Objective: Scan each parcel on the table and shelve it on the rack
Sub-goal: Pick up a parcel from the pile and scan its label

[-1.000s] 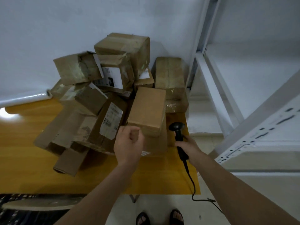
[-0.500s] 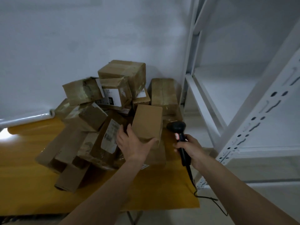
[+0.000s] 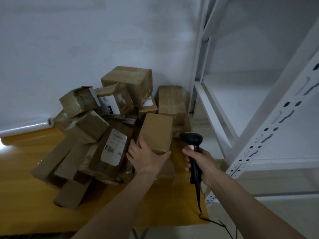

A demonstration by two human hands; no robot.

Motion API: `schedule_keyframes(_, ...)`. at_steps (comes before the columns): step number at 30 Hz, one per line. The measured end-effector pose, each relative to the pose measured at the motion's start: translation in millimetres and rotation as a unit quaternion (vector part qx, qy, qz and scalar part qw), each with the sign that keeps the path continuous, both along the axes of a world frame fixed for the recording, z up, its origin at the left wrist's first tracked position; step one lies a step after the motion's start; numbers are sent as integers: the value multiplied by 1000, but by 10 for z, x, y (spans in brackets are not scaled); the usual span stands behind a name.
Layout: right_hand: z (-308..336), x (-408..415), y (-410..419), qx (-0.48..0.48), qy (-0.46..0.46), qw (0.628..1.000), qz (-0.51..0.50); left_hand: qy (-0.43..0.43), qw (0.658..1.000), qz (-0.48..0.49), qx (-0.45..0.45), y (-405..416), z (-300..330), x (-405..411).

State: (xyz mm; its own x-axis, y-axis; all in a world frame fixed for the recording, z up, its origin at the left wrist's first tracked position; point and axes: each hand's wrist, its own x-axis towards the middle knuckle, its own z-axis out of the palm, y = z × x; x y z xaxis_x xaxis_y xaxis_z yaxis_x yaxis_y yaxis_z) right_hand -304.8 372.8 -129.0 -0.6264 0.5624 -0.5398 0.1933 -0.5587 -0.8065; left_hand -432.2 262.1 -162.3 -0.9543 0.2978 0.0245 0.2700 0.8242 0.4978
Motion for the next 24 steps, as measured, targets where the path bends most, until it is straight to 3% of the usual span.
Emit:
schedule_keyframes(13, -253, -120, 91, -24, -35, 996, -78, -73, 969, 30, 233, -203, 70, -41)
schedule_keyframes(24, -510, -134, 126, -118, -118, 986, 4, -105, 960, 53, 253, -438, 23, -110)
